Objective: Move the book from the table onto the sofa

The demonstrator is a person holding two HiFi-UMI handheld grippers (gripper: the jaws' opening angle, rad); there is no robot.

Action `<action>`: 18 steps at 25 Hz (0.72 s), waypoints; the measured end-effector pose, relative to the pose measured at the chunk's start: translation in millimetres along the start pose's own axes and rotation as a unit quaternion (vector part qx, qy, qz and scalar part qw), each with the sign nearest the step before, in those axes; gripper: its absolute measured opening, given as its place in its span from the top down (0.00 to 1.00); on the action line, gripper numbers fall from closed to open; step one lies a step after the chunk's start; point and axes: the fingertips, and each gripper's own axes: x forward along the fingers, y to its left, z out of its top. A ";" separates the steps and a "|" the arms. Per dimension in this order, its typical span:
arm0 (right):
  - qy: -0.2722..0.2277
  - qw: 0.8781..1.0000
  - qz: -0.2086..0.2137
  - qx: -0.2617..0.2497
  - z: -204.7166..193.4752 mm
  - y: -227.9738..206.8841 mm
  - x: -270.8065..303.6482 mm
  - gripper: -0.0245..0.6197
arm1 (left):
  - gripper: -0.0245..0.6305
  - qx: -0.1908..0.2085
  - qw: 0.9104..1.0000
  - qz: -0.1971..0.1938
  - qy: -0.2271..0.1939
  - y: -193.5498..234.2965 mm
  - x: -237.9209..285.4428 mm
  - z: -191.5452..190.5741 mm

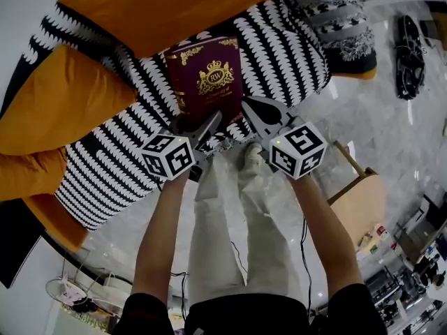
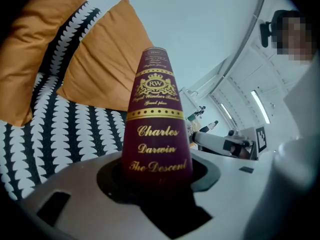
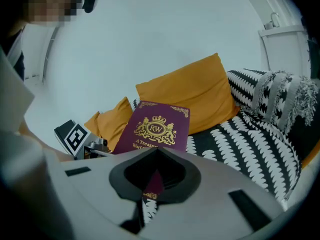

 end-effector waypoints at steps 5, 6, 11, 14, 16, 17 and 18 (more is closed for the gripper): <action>0.003 1.000 -0.004 0.011 -12.3 -6.1 9.4 0.94 | 0.60 -0.009 1.000 0.013 0.009 20.0 7.9 -11.6; 0.004 1.000 -0.005 0.013 -14.3 -7.0 11.1 0.94 | 0.60 -0.013 1.000 0.014 0.013 23.8 10.5 -14.3; 0.010 1.000 -0.007 0.018 -19.4 -9.8 20.1 0.94 | 0.60 -0.033 0.999 0.018 0.033 40.2 24.1 -22.9; 0.013 1.000 -0.008 0.022 -23.2 -8.5 16.6 0.94 | 0.60 -0.040 0.998 0.027 0.047 42.9 28.4 -28.7; 0.016 0.999 -0.010 0.027 -27.4 -8.1 14.5 0.94 | 0.60 -0.048 0.997 0.034 0.053 45.9 30.0 -33.2; 0.017 0.999 -0.011 0.030 -29.5 -8.4 14.1 0.94 | 0.60 -0.051 0.996 0.037 0.055 47.9 30.6 -34.8; 0.017 0.999 -0.012 0.034 -31.2 -9.0 14.1 0.94 | 0.60 -0.053 0.996 0.040 0.056 50.1 31.3 -36.1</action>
